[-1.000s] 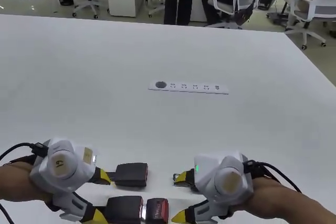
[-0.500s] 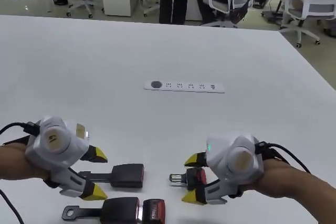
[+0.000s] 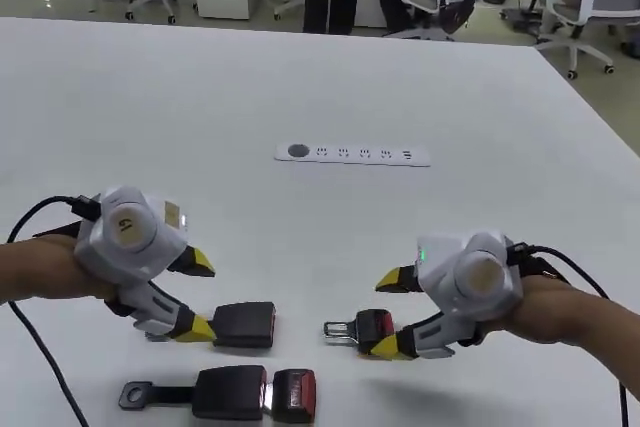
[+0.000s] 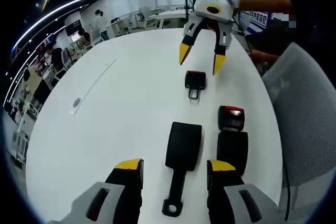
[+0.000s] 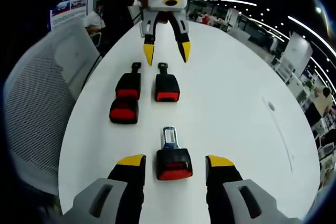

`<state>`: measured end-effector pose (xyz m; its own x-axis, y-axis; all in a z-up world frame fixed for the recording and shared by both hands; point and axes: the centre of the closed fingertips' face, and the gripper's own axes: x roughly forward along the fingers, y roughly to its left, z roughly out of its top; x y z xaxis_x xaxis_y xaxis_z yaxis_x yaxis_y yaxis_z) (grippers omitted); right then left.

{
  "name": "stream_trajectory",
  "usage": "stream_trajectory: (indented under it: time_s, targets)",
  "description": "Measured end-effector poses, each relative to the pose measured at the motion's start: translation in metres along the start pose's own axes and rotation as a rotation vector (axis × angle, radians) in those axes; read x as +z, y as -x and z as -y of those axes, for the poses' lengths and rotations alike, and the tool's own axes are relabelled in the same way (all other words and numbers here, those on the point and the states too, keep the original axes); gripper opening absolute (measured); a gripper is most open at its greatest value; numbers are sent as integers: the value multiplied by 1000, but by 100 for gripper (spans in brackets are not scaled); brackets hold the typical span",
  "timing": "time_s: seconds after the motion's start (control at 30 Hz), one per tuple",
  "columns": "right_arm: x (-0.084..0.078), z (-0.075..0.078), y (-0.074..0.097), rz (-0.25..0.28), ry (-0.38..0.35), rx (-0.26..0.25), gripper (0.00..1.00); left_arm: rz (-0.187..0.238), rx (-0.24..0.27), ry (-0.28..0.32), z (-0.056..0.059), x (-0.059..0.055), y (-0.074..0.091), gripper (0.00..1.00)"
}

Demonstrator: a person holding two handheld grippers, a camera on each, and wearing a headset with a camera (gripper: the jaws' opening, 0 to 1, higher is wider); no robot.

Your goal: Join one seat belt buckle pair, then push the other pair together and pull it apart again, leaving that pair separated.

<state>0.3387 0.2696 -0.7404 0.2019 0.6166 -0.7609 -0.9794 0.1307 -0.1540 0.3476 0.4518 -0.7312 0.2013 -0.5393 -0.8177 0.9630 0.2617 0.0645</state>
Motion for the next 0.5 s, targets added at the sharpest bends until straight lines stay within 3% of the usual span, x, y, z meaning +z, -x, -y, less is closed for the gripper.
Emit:
stream_trajectory:
  time_s: [0.3,0.4,0.5]
  targets:
    - [-14,1,-5,-44,-4,36,43,-34,-42,-15,0,1,-13,49]
    - [-20,1,-11,-55,-5,52,43,-60,-66,-28,2,-5,-21,48]
    - [-22,0,-15,-63,-3,64,42,-84,-86,-48,4,-4,-22,47]
